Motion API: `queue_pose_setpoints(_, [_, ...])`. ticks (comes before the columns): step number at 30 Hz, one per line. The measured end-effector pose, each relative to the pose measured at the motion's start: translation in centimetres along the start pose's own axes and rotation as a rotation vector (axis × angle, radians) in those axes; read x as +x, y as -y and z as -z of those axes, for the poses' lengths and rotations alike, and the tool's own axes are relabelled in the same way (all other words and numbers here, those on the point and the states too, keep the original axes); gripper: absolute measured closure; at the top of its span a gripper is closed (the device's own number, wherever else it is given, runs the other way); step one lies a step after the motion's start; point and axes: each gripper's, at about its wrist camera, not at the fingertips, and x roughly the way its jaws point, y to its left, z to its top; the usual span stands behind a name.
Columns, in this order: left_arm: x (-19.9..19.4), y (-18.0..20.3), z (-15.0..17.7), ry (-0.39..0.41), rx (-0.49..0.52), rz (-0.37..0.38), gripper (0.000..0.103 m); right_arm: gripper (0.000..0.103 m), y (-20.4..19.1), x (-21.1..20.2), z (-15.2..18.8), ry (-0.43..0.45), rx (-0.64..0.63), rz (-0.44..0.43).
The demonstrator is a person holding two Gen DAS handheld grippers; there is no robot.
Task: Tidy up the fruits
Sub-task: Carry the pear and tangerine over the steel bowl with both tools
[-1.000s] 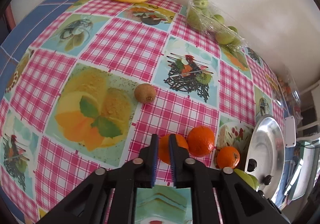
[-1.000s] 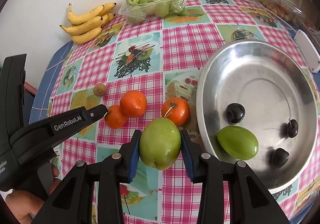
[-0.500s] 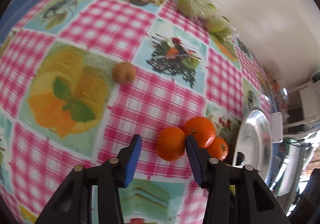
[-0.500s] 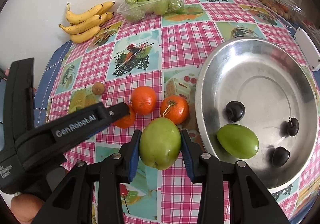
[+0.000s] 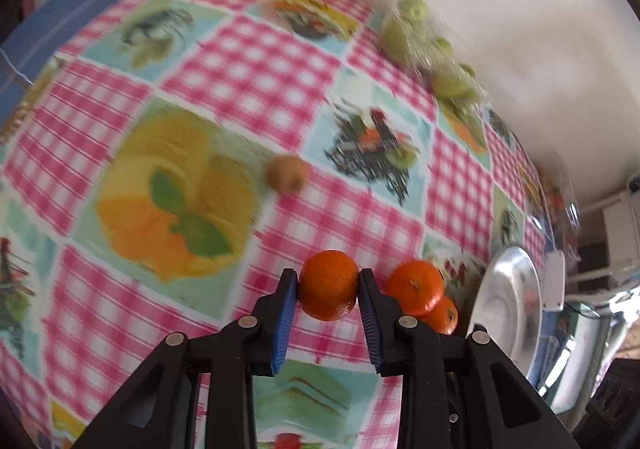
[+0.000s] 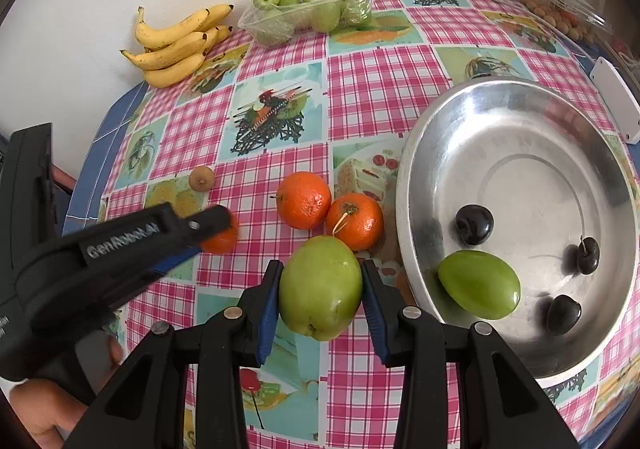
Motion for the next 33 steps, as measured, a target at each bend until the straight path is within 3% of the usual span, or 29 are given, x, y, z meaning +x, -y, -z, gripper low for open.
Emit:
queue_pose_setpoints(9, [-2.5, -0.8, -0.9, 0.091, -0.024, -0.050, 0.070, 0.063, -0.2, -0.6, -0.1, 0.012, -0.002, -0.016])
queue_pose_setpoints(22, [-2.1, 1.3, 0.1, 0.090, -0.004, -0.065, 0.070, 0.063, 1.6, -1.8, -0.3, 0.032, 0.034, -0.028])
queue_pose_setpoints(33, [-1.8, 4.9, 1.7, 0.100, 0.063, -0.067, 0.070, 0.063, 5.7, -3.9, -0.8, 0.077, 0.127, -0.044])
